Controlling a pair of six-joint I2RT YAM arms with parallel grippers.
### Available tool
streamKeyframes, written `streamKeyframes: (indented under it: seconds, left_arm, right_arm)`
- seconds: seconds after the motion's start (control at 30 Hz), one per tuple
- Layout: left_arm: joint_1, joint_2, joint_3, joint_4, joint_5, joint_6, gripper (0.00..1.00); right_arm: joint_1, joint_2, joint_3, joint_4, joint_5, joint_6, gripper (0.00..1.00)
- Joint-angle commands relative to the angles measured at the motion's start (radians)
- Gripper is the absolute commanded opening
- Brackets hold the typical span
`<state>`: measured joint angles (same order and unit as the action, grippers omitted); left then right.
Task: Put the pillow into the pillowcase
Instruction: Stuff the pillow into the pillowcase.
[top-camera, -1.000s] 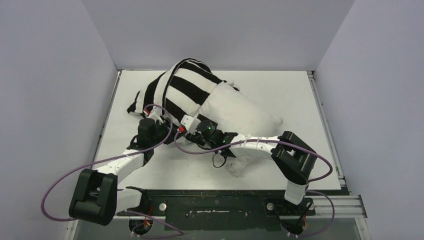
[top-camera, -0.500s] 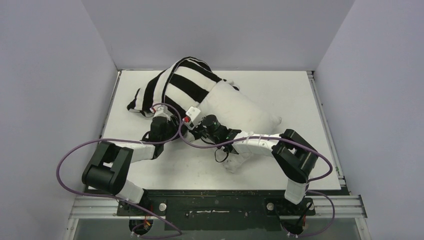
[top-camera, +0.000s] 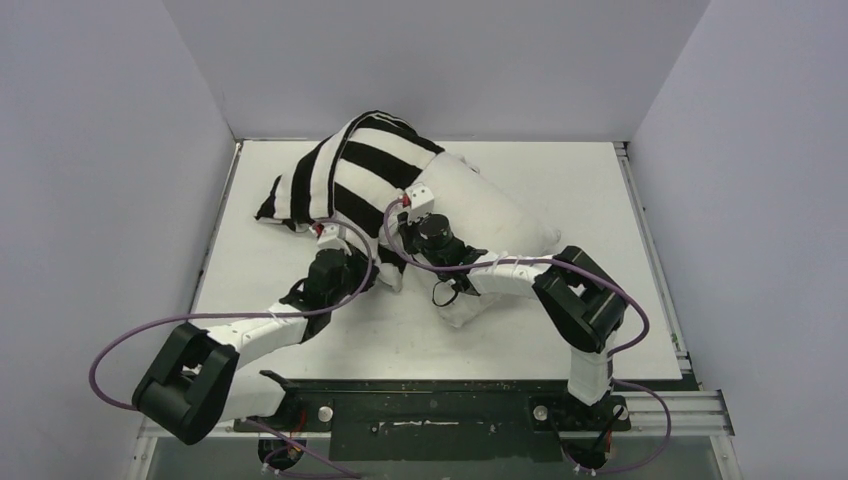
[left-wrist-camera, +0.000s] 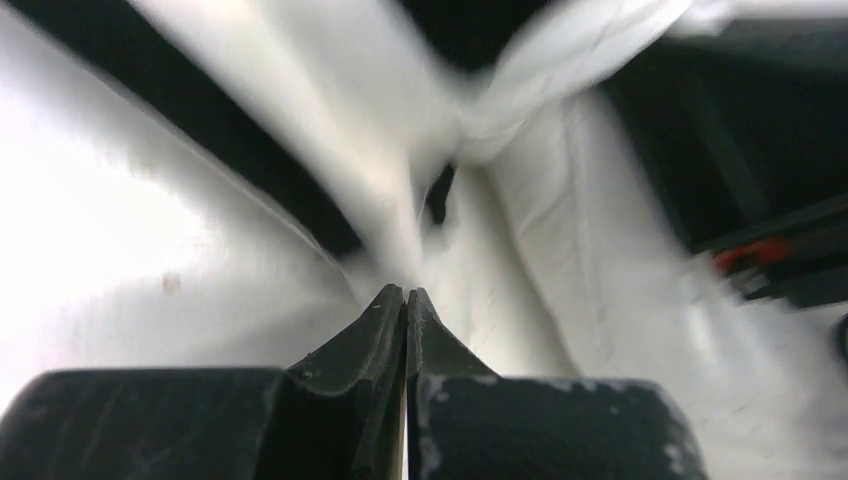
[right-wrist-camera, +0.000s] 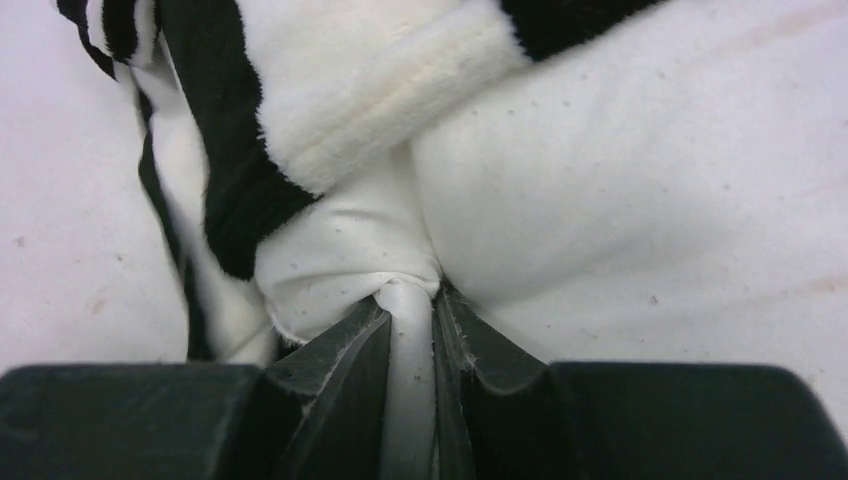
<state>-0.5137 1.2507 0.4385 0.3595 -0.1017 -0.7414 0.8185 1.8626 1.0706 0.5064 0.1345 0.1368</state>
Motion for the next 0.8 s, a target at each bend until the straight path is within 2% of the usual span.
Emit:
streamKeyframes:
  seconds: [0.0, 0.13, 0.3, 0.4, 0.47, 0.57, 0.67, 0.77]
  left_arm:
    - [-0.049, 0.033, -0.064, -0.061, 0.007, -0.064, 0.0]
    - [-0.085, -0.014, -0.089, -0.085, -0.027, -0.084, 0.0]
    - [-0.118, -0.11, -0.092, -0.138, -0.087, -0.072, 0.0]
    - [-0.094, -0.135, -0.056, -0.156, -0.193, -0.007, 0.0]
    - [-0.028, -0.11, -0.012, -0.143, -0.197, 0.026, 0.13]
    - [0.055, -0.042, 0.045, -0.026, -0.139, 0.071, 0.37]
    - [0.079, 0.038, 0.102, 0.05, -0.123, 0.128, 0.46]
    - [0.083, 0.11, 0.148, 0.117, -0.093, 0.153, 0.5]
  right_arm:
    - [-0.01, 0.041, 0.037, 0.11, 0.129, 0.149, 0.0]
    - [-0.014, 0.05, 0.056, 0.118, 0.162, 0.17, 0.0]
    - [-0.022, 0.059, 0.043, 0.156, 0.134, 0.206, 0.0]
    - [-0.018, 0.039, 0.006, 0.198, 0.093, 0.195, 0.0]
    - [-0.018, 0.028, -0.005, 0.204, 0.067, 0.194, 0.0]
    - [-0.014, 0.018, -0.009, 0.202, 0.057, 0.187, 0.0]
    - [-0.013, 0.01, -0.009, 0.202, 0.054, 0.185, 0.0]
    - [-0.01, 0.007, -0.006, 0.2, 0.048, 0.19, 0.0]
